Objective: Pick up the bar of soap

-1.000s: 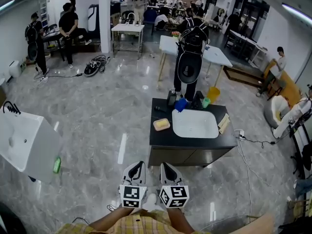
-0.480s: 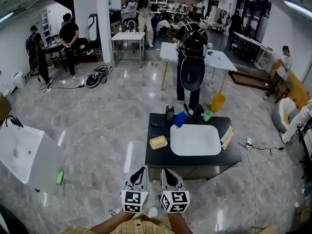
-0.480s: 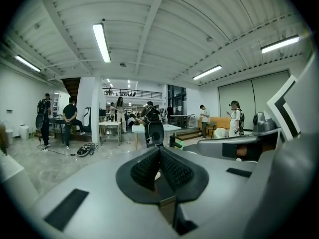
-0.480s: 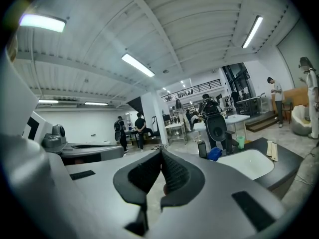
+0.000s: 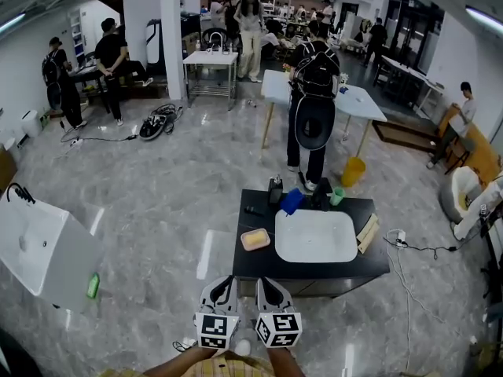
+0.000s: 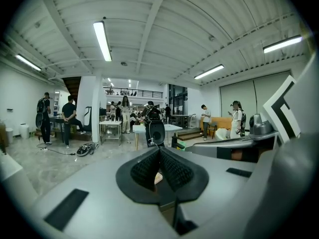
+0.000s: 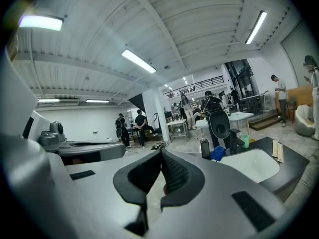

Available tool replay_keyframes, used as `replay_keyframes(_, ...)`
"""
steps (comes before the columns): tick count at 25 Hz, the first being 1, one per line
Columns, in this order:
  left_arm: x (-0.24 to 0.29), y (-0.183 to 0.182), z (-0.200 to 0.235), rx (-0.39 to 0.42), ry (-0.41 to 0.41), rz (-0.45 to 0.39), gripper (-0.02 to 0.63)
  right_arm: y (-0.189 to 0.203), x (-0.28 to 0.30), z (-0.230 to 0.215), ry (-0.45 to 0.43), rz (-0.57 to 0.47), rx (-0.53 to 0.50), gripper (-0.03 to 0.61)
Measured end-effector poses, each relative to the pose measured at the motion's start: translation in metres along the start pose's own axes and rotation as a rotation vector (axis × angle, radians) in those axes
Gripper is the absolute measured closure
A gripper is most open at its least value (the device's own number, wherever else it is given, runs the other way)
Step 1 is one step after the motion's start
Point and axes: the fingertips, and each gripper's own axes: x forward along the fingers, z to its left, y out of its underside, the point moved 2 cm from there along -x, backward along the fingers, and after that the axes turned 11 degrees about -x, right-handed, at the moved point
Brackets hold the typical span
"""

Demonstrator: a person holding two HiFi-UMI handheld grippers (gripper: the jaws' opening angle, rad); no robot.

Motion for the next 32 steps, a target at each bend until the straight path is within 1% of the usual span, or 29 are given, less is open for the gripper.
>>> replay_keyframes(6, 0.047, -0.009, 0.025, 0.010, 0.032, 0.011, 0.601, -0.002, 0.048, -0.012, 0.026, 0.010, 0.012, 0.558)
replay_keyframes(12, 0.095, -0.034, 0.054, 0.013, 0.068, 0.008, 0.601, -0.026, 0.102, -0.027, 0.064, -0.006, 0.008, 0.558)
replay_keyframes(17, 0.129, -0.049, 0.075, 0.014, 0.105, 0.013, 0.602, -0.038, 0.138, -0.032, 0.090, 0.000, 0.003, 0.558)
replay_keyframes(25, 0.165, -0.067, 0.102, 0.020, 0.169, 0.006, 0.601, -0.057, 0.179, -0.036, 0.151, -0.013, -0.013, 0.558)
replay_keyframes(32, 0.189, -0.067, 0.115, -0.005, 0.183, 0.024, 0.601, -0.054, 0.203, -0.040, 0.155, 0.024, -0.023, 0.558)
